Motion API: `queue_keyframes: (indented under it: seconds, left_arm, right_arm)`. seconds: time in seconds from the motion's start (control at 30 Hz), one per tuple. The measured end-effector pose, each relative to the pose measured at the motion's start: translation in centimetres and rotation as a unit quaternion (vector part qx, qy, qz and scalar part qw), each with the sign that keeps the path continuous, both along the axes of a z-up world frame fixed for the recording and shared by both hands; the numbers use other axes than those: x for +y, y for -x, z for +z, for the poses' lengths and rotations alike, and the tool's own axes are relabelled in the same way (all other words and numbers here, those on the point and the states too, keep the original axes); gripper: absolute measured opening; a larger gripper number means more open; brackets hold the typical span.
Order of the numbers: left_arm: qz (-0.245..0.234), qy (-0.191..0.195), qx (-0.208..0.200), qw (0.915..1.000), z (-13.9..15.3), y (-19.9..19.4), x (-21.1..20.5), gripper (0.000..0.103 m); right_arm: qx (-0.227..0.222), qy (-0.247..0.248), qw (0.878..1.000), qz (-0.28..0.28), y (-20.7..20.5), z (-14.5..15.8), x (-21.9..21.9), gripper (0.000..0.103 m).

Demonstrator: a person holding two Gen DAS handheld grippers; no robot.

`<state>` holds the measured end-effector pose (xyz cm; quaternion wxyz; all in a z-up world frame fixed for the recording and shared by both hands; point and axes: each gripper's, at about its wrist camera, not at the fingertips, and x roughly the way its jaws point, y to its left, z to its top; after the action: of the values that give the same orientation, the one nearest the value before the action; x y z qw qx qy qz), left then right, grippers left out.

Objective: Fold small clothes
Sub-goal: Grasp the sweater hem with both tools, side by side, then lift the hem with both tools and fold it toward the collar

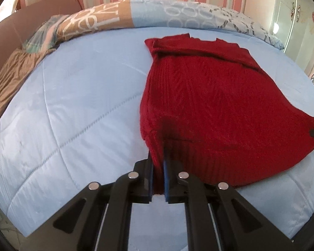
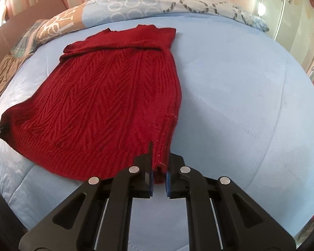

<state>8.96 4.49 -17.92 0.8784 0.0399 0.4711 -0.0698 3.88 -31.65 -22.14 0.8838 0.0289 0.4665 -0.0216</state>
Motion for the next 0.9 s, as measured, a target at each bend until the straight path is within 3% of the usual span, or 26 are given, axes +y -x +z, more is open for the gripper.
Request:
queue_keyframes:
  seconds: [0.23,0.37,0.57,0.9]
  left_arm:
    - [-0.003,-0.007,-0.02,0.9998,0.8,-0.6,-0.5,0.007]
    - [0.001,-0.01,-0.009,0.9999,-0.2,0.2,-0.3,0.007]
    - [0.011,0.012,-0.016,0.9997,0.2,0.8,0.3,0.007]
    - [-0.015,-0.018,-0.093,0.9953,2.2,-4.2,-2.2,0.007]
  right_arm:
    - [-0.011,0.002,1.0,0.007,-0.8,0.6,0.2,0.008]
    - [-0.005,0.001,1.0,0.004,-0.2,0.0,0.2,0.008]
    - [-0.009,-0.003,1.0,0.009,0.2,-0.2,0.0,0.008]
    - [-0.065,0.011,0.997,0.036,-3.8,1.4,0.2,0.008]
